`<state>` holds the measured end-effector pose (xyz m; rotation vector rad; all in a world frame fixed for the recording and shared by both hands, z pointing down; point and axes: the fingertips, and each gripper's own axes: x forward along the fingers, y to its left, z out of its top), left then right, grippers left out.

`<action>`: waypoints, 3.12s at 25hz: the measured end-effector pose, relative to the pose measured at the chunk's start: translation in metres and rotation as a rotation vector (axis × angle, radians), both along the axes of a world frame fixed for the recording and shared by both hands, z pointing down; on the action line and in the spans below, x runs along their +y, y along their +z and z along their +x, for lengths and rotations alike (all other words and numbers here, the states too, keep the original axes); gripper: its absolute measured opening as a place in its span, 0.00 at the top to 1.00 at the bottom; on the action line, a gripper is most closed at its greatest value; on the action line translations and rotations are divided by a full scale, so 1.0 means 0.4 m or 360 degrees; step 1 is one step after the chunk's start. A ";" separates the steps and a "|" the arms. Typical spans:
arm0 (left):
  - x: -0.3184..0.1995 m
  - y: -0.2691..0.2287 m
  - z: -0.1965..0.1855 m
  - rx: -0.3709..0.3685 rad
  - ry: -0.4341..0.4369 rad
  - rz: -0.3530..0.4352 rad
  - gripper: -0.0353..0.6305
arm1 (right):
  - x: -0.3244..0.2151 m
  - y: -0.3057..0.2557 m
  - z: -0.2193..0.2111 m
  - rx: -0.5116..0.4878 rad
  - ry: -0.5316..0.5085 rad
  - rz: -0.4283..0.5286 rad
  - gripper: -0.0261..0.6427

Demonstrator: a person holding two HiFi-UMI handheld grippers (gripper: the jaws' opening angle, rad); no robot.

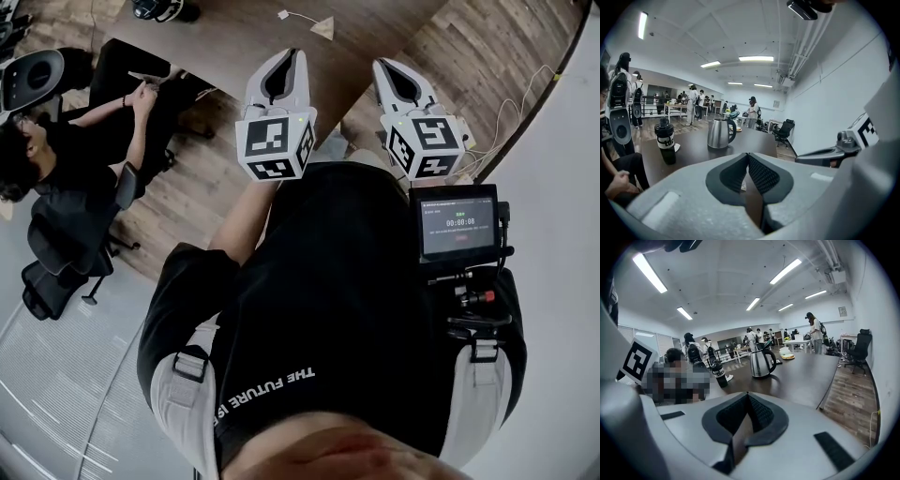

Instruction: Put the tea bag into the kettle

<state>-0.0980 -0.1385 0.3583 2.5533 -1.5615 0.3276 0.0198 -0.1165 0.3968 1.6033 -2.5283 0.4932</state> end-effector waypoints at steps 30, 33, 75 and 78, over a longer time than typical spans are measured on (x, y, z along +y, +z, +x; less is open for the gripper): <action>0.036 0.020 -0.085 0.0034 -0.0179 -0.0020 0.92 | 0.003 -0.011 -0.037 0.0070 -0.0124 0.0055 0.95; 0.049 0.018 -0.093 0.0055 -0.0201 -0.0034 0.92 | 0.004 -0.011 -0.053 0.0126 -0.0169 0.0068 0.95; 0.107 0.167 0.012 0.0012 0.0019 -0.0360 0.92 | 0.188 0.390 -0.001 0.0734 -0.0421 -0.0683 0.83; 0.114 0.166 0.004 0.0009 0.0000 -0.0361 0.92 | 0.192 0.398 -0.006 0.0776 -0.0450 -0.0684 0.83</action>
